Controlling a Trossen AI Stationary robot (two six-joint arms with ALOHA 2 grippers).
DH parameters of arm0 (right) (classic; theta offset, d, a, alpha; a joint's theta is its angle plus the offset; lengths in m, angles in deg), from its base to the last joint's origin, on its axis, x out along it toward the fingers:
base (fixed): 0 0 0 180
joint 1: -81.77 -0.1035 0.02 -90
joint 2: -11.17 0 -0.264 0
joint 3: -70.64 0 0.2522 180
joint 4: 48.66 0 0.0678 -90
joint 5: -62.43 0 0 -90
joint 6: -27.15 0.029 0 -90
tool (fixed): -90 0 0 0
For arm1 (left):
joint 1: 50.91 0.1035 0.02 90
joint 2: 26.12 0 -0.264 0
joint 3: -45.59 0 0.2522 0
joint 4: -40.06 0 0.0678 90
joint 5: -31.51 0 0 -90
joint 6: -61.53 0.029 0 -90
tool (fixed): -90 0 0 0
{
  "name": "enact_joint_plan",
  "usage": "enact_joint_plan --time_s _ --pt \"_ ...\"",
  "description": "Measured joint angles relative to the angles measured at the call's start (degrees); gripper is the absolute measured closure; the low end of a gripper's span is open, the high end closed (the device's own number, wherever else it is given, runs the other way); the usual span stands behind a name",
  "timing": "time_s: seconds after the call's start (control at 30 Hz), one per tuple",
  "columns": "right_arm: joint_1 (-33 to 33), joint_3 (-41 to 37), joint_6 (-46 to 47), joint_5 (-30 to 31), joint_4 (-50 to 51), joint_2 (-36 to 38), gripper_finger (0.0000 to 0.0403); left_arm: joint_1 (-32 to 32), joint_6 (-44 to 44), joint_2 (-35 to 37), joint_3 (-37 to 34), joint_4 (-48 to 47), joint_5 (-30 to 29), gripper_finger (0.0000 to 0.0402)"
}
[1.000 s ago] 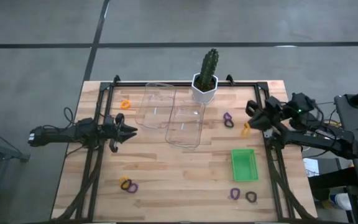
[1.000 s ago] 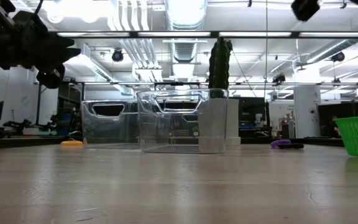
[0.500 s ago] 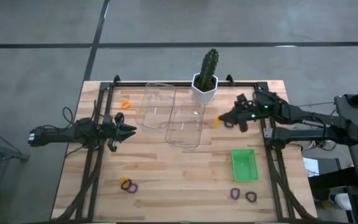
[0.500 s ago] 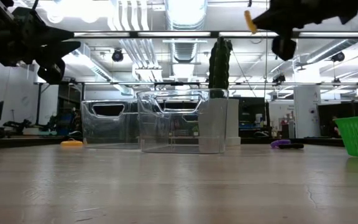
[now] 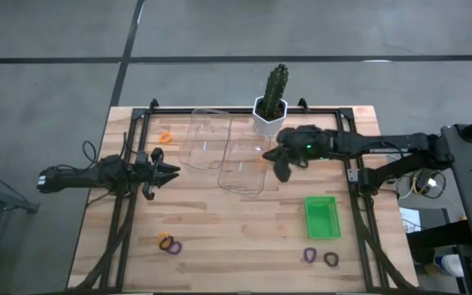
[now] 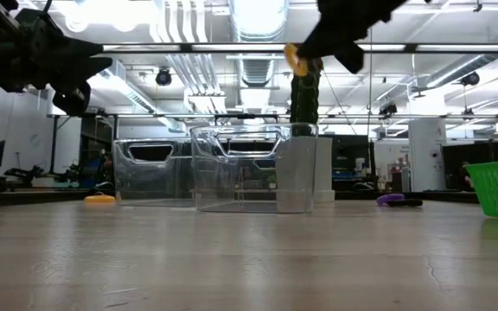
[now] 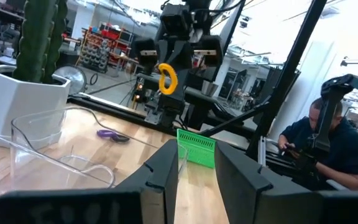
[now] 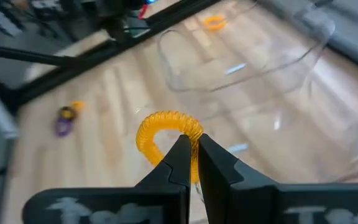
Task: Sort spring keychains
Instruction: Put the top right yellow spring keychain into the right transparent bin
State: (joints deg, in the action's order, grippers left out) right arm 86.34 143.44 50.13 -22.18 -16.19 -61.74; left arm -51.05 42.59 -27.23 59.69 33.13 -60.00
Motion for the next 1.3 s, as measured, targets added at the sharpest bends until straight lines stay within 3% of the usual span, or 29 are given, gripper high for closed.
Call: enact_joint_plan --time_s 0.17,0.43,0.63,0.93,1.13,1.3 --pt "-2.24 8.3 -6.86 11.73 5.62 -9.01 0.039 0.02 0.32 -0.02 0.0 -0.02 -2.38 0.0303" --pt "-2.22 20.23 -12.72 12.55 17.15 -22.46 0.039 -0.01 -0.49 -0.02 0.45 0.17 -3.11 0.0303" --pt "-1.82 23.26 -17.39 9.53 18.68 -28.49 0.039 -0.01 -3.43 -0.02 0.54 0.29 -3.1 0.0303" --pt "0.95 23.17 -17.58 3.92 22.61 -31.79 0.039 0.0 -21.58 -0.12 0.24 0.07 -2.91 0.0303" --pt "2.38 23.13 -17.72 -2.48 22.52 -33.13 0.039 0.0 -21.67 -0.12 0.24 0.06 -3.03 0.0303" --pt "2.35 23.06 -18.64 -2.85 22.66 -33.83 0.039 0.02 -21.64 -0.12 0.24 0.05 -3.1 0.0303"
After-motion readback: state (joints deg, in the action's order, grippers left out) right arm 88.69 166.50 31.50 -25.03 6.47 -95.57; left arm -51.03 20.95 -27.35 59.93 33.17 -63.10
